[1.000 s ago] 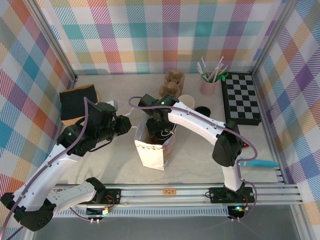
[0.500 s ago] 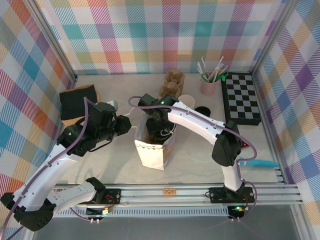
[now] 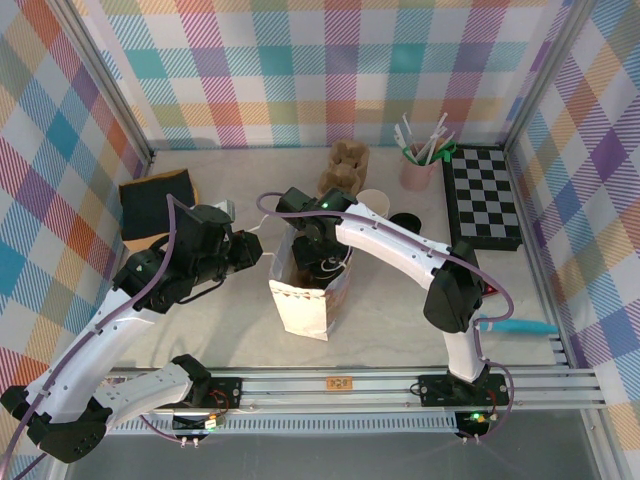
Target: Pack the takeout coffee
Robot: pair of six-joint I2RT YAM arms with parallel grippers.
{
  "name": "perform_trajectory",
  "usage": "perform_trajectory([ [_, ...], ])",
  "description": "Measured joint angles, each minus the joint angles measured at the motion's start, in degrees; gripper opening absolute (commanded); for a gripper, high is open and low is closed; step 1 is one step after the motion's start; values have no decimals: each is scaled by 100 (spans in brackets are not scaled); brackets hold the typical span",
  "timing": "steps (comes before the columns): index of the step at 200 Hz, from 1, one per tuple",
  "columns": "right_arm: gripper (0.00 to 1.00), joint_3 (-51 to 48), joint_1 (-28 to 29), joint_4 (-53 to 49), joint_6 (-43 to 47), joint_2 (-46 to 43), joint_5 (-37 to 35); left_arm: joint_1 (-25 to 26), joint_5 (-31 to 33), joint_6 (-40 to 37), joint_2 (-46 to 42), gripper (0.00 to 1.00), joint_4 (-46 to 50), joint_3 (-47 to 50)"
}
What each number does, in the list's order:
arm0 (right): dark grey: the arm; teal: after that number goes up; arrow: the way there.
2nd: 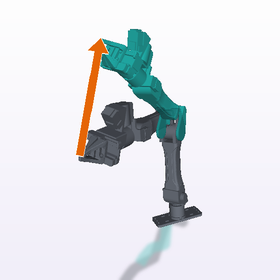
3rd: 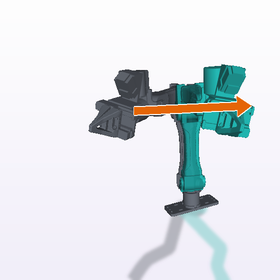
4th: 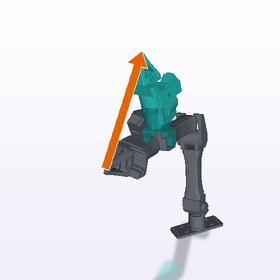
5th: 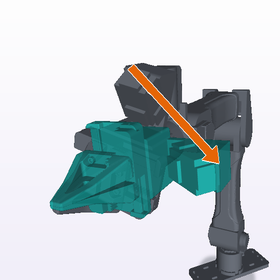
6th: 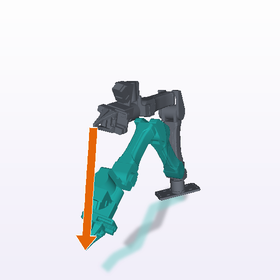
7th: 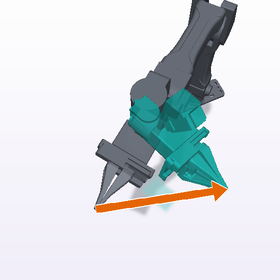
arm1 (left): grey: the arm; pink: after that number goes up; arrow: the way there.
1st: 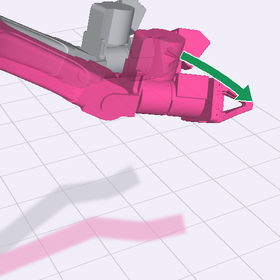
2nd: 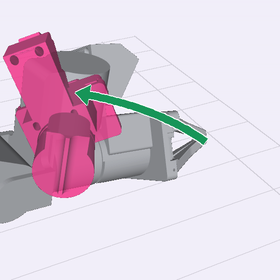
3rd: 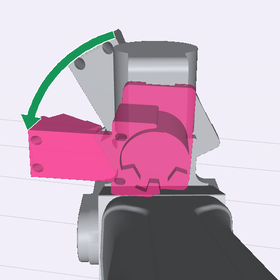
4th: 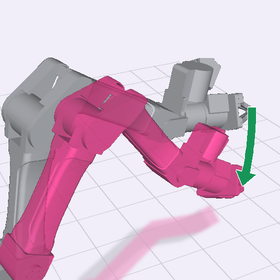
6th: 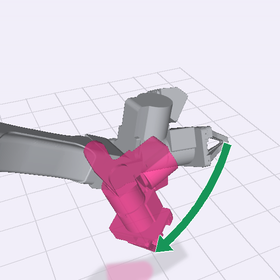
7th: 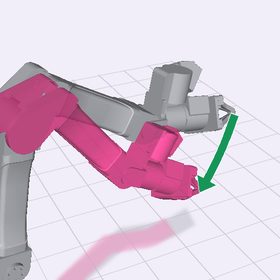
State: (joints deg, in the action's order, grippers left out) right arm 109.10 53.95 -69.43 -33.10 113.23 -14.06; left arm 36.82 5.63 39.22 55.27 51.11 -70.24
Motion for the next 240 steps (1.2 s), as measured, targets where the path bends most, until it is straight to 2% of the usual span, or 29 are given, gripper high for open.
perform_trajectory([
  [240, 62, 87, 0, -7, 63, 63, 2, 0, 0, 0, 0, 19, 0, 2],
])
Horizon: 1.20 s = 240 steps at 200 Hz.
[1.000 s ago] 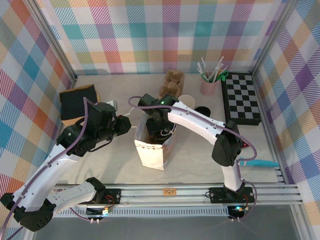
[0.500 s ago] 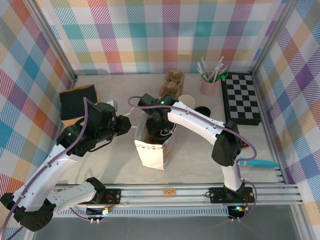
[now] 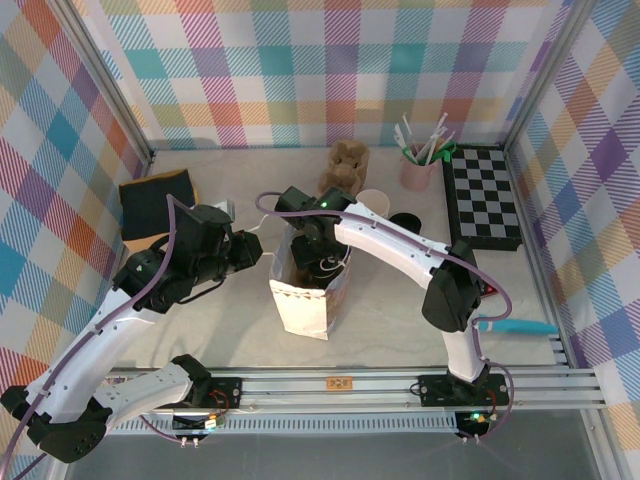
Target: Pack the takeout coffee
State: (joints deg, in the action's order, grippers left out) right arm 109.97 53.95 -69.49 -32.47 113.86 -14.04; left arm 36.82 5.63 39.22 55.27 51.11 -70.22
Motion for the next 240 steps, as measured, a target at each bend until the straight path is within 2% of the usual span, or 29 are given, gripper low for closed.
perform_trajectory([
  [240, 62, 107, 0, -17, 17, 76, -2, 0, 0, -2, 0, 19, -2, 0],
])
